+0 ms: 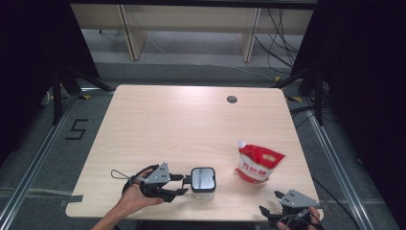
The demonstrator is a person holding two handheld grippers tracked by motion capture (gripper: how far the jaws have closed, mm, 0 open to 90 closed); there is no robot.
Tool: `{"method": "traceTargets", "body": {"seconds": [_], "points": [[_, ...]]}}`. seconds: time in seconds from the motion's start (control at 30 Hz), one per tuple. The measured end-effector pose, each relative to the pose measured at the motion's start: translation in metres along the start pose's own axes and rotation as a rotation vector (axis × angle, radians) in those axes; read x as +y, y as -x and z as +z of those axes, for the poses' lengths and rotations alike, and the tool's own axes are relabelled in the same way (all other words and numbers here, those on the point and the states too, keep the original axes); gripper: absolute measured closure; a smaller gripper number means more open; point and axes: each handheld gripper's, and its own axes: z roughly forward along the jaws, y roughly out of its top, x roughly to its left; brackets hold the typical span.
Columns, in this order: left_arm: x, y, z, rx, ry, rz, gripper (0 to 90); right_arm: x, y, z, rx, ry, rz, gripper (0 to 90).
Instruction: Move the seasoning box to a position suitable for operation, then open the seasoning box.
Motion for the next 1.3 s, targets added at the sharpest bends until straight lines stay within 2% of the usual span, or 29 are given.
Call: {"method": "traceTargets", "body": {"seconds": [0.03, 0.07, 0.1, 0.33, 0.37, 0.4, 0.47, 0.5, 0.53, 0.6, 0.63, 0.67, 0.7, 0.73, 0.83, 0.87, 0.9, 0.97, 1.0, 1.03, 1.07, 1.1, 1.13, 1.2, 1.23, 1.3], "points": [[0.001, 0.0, -0.004, 0.009, 0.003, -0.008, 46.9, 0.0, -0.001, 0.0, 0.007, -0.008, 0.018, 25.7], [0.001, -0.001, -0.005, 0.012, 0.01, -0.012, 42.8, 0.0, 0.0, 0.0, 0.007, 0.0, -0.007, 25.7], [0.003, 0.0, -0.01, 0.016, 0.017, -0.042, 41.4, -0.001, 0.0, 0.0, 0.006, 0.0, -0.011, 25.7], [0.013, 0.004, -0.019, 0.024, 0.056, -0.054, 36.5, -0.002, 0.002, 0.001, 0.013, -0.005, -0.003, 25.7], [0.015, 0.004, -0.021, 0.05, 0.063, -0.061, 35.8, -0.002, 0.002, 0.001, 0.01, 0.0, -0.003, 25.7], [0.015, 0.004, -0.021, 0.05, 0.063, -0.061, 35.1, -0.002, 0.002, 0.001, 0.01, 0.0, -0.003, 25.7], [0.017, 0.003, -0.023, 0.09, 0.057, -0.077, 34.2, -0.002, 0.0, 0.001, 0.013, -0.009, 0.025, 25.6], [0.018, 0.004, -0.022, 0.092, 0.078, -0.092, 33.9, -0.002, 0.0, 0.001, 0.016, -0.008, 0.014, 25.7], [0.018, 0.003, -0.023, 0.105, 0.088, -0.116, 33.7, -0.002, -0.001, 0.001, 0.021, -0.016, 0.024, 25.7], [0.019, 0.003, -0.024, 0.109, 0.088, -0.117, 33.4, -0.002, -0.001, 0.001, 0.021, -0.007, 0.019, 25.7], [0.02, 0.003, -0.025, 0.112, 0.089, -0.112, 33.2, -0.002, 0.0, 0.001, 0.018, 0.0, -0.002, 25.7], [0.02, 0.003, -0.026, 0.116, 0.096, -0.13, 33.2, -0.002, 0.0, 0.001, 0.034, -0.005, 0.013, 25.7], [0.021, 0.003, -0.027, 0.12, 0.096, -0.115, 33.2, -0.002, 0.0, 0.001, 0.02, -0.004, 0.007, 25.7], [0.022, 0.004, -0.027, 0.114, 0.105, -0.136, 33.3, -0.002, 0.0, 0.0, 0.017, -0.005, 0.008, 25.6], [0.023, 0.004, -0.028, 0.114, 0.106, -0.121, 33.9, -0.002, 0.001, 0.001, 0.013, -0.003, 0.0, 25.6], [0.024, 0.005, -0.028, 0.114, 0.112, -0.128, 33.9, -0.002, 0.001, 0.001, 0.013, -0.003, 0.0, 25.6], [0.025, 0.006, -0.03, 0.108, 0.102, -0.103, 35.4, -0.001, 0.001, 0.001, 0.013, 0.001, -0.005, 25.6], [0.026, 0.008, -0.031, 0.109, 0.102, -0.111, 36.5, -0.001, 0.0, 0.001, 0.012, 0.003, -0.009, 25.6], [0.027, 0.008, -0.031, 0.098, 0.105, -0.098, 41.2, -0.001, -0.001, 0.001, 0.017, -0.002, 0.002, 25.7], [0.028, 0.01, -0.031, 0.099, 0.104, -0.095, 41.2, -0.001, -0.001, 0.001, 0.017, -0.002, 0.002, 25.7], [0.029, 0.011, -0.031, 0.08, 0.111, -0.07, 44.5, -0.001, 0.0, 0.002, 0.018, 0.001, -0.019, 25.9], [0.03, 0.012, -0.031, 0.067, 0.126, -0.074, 51.5, -0.001, 0.0, 0.002, 0.014, 0.0, -0.028, 25.9], [0.032, 0.014, -0.03, 0.043, 0.157, -0.048, 62.4, -0.001, -0.002, 0.003, 0.015, -0.014, -0.028, 25.9], [0.033, 0.016, -0.03, 0.046, 0.157, -0.035, 70.8, -0.001, -0.003, 0.003, 0.014, -0.022, -0.037, 25.9], [0.034, 0.017, -0.03, 0.056, 0.16, -0.015, 70.8, -0.001, -0.003, 0.003, 0.014, -0.022, -0.037, 25.9], [0.036, 0.018, -0.026, 0.048, 0.171, -0.005, 76.9, 0.0, -0.003, 0.003, 0.016, -0.001, -0.052, 25.9]]}}
